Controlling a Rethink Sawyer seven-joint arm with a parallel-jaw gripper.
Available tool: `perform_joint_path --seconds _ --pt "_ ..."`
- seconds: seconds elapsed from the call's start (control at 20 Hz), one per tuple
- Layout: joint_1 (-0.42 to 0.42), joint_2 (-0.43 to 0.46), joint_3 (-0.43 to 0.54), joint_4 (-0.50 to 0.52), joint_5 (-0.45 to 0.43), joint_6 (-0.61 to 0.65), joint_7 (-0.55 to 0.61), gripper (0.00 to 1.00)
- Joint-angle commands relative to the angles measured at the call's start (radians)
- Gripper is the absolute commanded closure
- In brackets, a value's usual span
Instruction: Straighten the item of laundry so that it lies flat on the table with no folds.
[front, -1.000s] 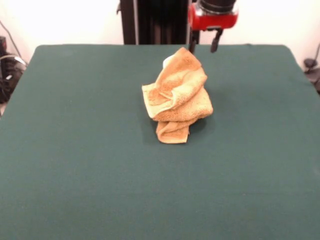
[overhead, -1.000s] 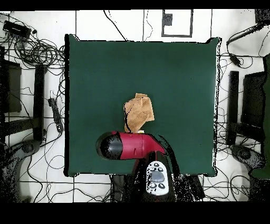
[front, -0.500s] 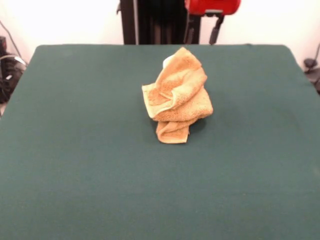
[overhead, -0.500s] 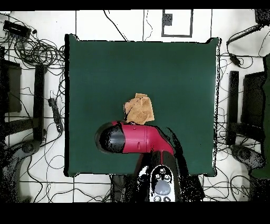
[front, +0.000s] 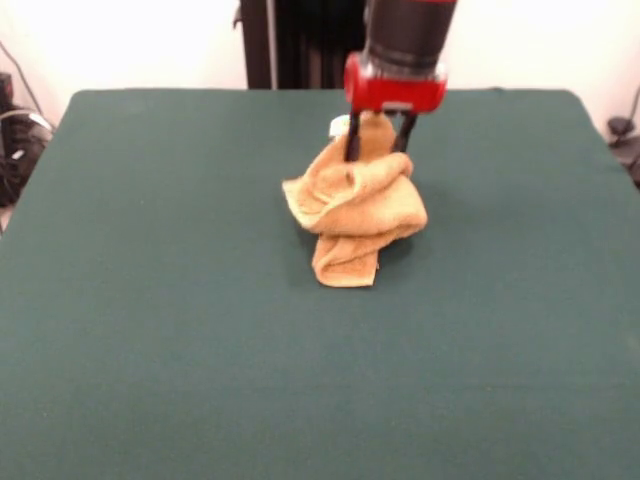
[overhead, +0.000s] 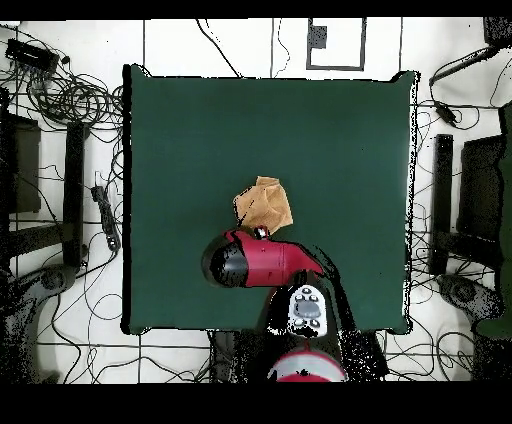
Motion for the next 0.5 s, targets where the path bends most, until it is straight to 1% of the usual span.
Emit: perform_joint_path --seconds 0.05,0.15,0.25,0.5 --pt "0.003 0.170 0.044 0.038 0.009 -0.089 0.209 0.00" --pt "0.019 0.169 0.026 0.052 0.037 -0.097 0.230 0.00" --pt "0.028 0.172 0.022 0.069 0.049 -0.131 0.247 0.00" --pt "0.030 0.168 0.017 0.078 0.056 -0.156 0.250 0.00"
